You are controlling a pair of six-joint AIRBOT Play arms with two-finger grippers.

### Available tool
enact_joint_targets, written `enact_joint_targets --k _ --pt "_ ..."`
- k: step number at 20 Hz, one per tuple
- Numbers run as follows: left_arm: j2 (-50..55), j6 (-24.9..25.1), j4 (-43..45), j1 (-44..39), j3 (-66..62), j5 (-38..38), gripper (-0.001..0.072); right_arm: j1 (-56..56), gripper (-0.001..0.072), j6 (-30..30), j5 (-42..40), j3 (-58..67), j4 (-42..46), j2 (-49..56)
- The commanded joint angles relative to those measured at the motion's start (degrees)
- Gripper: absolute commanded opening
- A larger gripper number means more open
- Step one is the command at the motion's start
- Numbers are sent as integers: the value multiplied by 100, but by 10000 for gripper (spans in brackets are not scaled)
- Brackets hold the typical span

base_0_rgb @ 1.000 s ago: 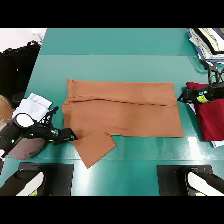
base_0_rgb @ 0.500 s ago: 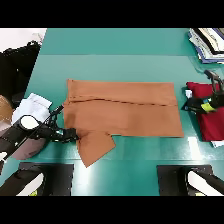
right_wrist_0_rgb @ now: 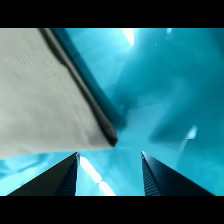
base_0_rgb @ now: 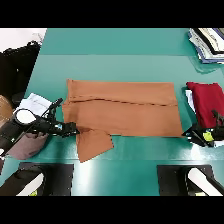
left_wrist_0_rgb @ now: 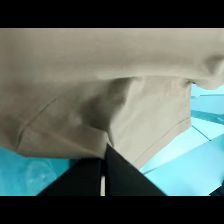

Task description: Fold the shirts.

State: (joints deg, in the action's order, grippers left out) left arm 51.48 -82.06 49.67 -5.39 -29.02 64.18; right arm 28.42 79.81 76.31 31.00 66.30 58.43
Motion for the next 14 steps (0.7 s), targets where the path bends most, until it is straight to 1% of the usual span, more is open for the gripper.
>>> enact_joint_targets --k 1,3,4,5,6,7,8,9,10,12,14 --pt "-7 0 2 -4 -33 -13 26 210 429 -103 -330 -313 -385 -13" --pt "-7 0 2 -4 -33 -37 26 79 413 -103 -444 -313 -409 -13" --pt "-7 0 4 -4 -33 -59 26 -50 322 -103 -538 -313 -426 -13" --pt "-7 0 2 -4 -33 -68 26 -221 304 -101 -654 -313 -479 -13" --pt "-7 0 2 -4 -33 -59 26 -385 303 -101 -743 -313 -516 -13" --pt "-7 0 4 -4 -33 -46 26 -540 273 -101 -835 -313 -509 -15" --pt "-7 2 35 -4 -35 -44 26 -664 131 -101 -940 -313 -479 -20" --pt "-7 2 138 -4 -35 -39 25 -732 45 -103 -1001 -313 -479 -22" --pt "-7 -2 273 -4 -39 20 24 -761 12 -103 -997 -313 -474 -39" --pt "-22 -63 702 -4 -142 409 23 -761 11 -133 -859 -297 -420 -240" --pt "-402 -249 960 -4 -201 619 22 -761 11 -131 -455 -142 116 -623"
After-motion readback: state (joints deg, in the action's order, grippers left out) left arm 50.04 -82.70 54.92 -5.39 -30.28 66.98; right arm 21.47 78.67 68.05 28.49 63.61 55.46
